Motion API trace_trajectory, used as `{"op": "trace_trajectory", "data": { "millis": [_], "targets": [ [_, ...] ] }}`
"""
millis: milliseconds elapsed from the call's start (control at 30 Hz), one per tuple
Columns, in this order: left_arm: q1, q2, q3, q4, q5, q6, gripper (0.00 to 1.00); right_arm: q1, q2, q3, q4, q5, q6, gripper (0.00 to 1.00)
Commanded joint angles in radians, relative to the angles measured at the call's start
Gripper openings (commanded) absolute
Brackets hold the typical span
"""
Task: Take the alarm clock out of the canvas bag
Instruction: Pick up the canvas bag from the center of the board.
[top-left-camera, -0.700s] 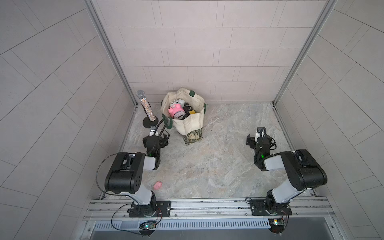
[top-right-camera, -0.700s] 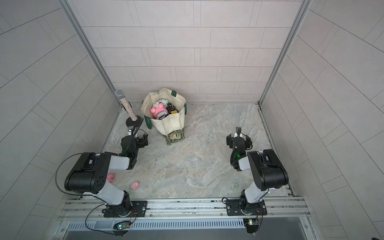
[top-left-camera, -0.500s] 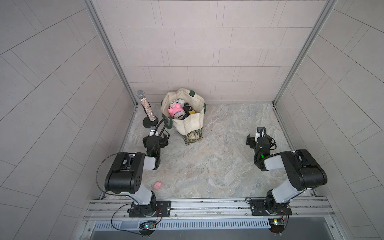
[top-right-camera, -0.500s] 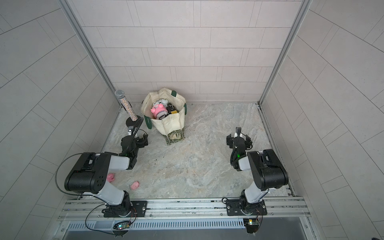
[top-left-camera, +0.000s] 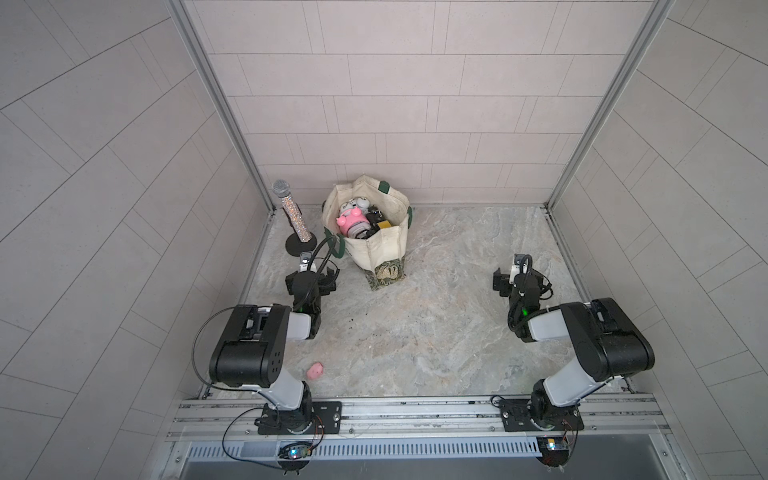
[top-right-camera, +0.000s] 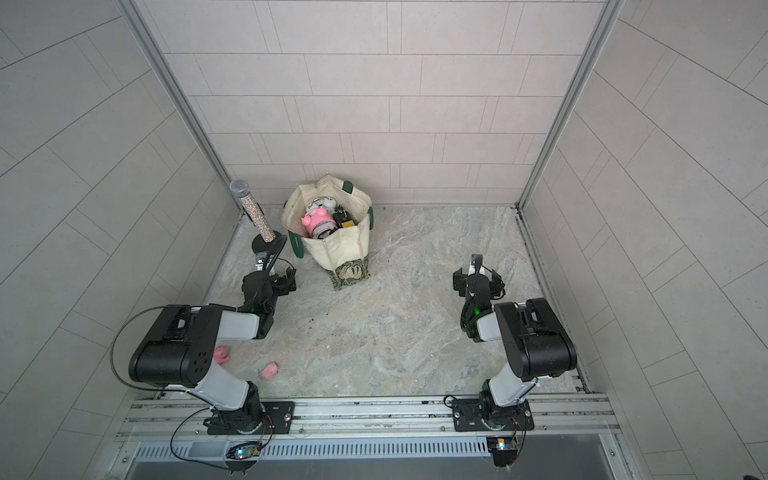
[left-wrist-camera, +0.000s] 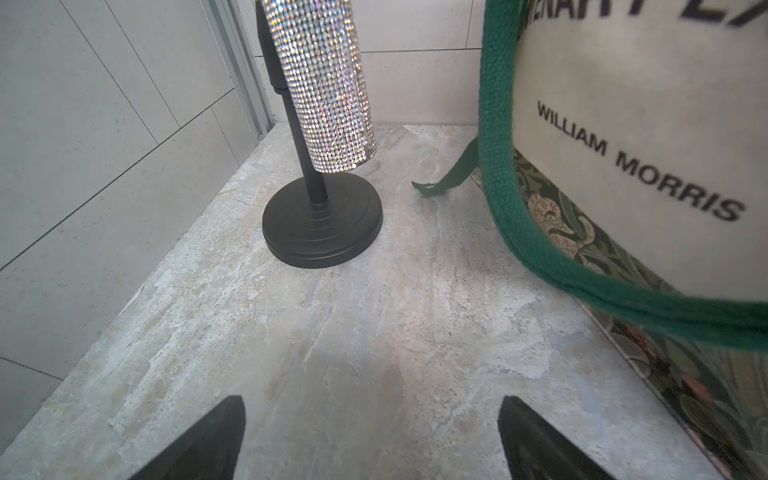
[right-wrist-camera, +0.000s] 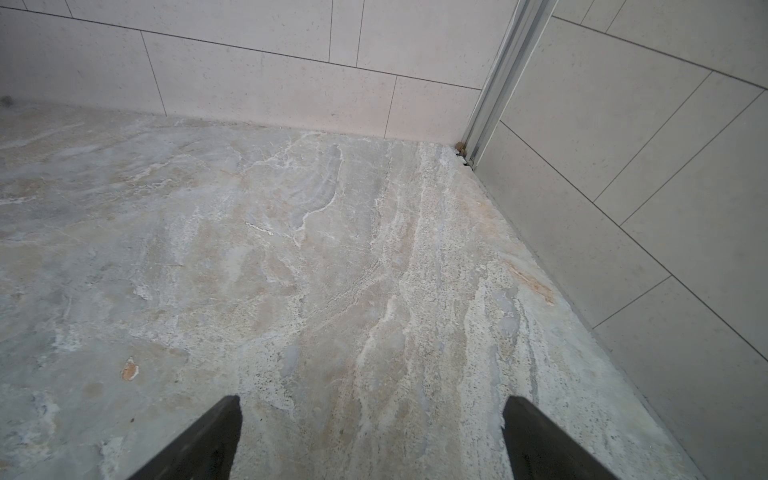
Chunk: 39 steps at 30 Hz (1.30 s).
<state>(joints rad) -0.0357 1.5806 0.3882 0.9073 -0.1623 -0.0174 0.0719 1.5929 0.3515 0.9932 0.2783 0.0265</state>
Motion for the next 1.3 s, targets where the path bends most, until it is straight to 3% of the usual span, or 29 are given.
{"op": "trace_trajectory", "data": {
  "millis": [0,367,533,667,733,800,867,933,1033,1133,1267],
  "targets": [
    [0.001,0.004,0.011,0.009,0.000,0.004,1.00,0.003,-0.012,0.003,0.005,0.019,-0.002,1.00],
    [-0.004,-0.004,-0.025,0.076,0.011,0.017,1.00,0.003,-0.016,-0.003,0.013,0.013,-0.002,1.00],
    [-0.028,-0.119,-0.089,0.114,-0.133,-0.002,1.00,0.003,-0.054,-0.028,0.033,0.013,-0.005,1.00],
    [-0.085,-0.308,-0.055,-0.097,-0.313,-0.011,1.00,0.004,-0.223,0.057,-0.269,0.022,-0.001,1.00],
    [-0.102,-0.408,-0.022,-0.214,-0.414,-0.137,1.00,0.001,-0.295,0.133,-0.443,0.045,0.083,1.00],
    [-0.103,-0.526,0.043,-0.402,-0.443,-0.295,1.00,-0.007,-0.364,0.211,-0.597,0.051,0.208,1.00],
    [-0.104,-0.614,0.172,-0.690,-0.464,-0.469,1.00,-0.016,-0.419,0.323,-0.768,0.011,0.338,0.99],
    [-0.104,-0.634,0.313,-0.921,-0.440,-0.572,1.00,-0.021,-0.448,0.423,-0.893,-0.071,0.419,1.00],
    [-0.105,-0.594,0.511,-1.134,-0.320,-0.615,1.00,-0.023,-0.452,0.578,-1.054,-0.252,0.463,1.00],
    [-0.104,-0.522,0.713,-1.319,-0.153,-0.616,1.00,-0.023,-0.439,0.676,-1.105,-0.472,0.503,0.99],
    [-0.102,-0.395,0.952,-1.543,0.080,-0.568,1.00,-0.018,-0.385,0.805,-1.215,-0.677,0.557,0.96]
  ]
}}
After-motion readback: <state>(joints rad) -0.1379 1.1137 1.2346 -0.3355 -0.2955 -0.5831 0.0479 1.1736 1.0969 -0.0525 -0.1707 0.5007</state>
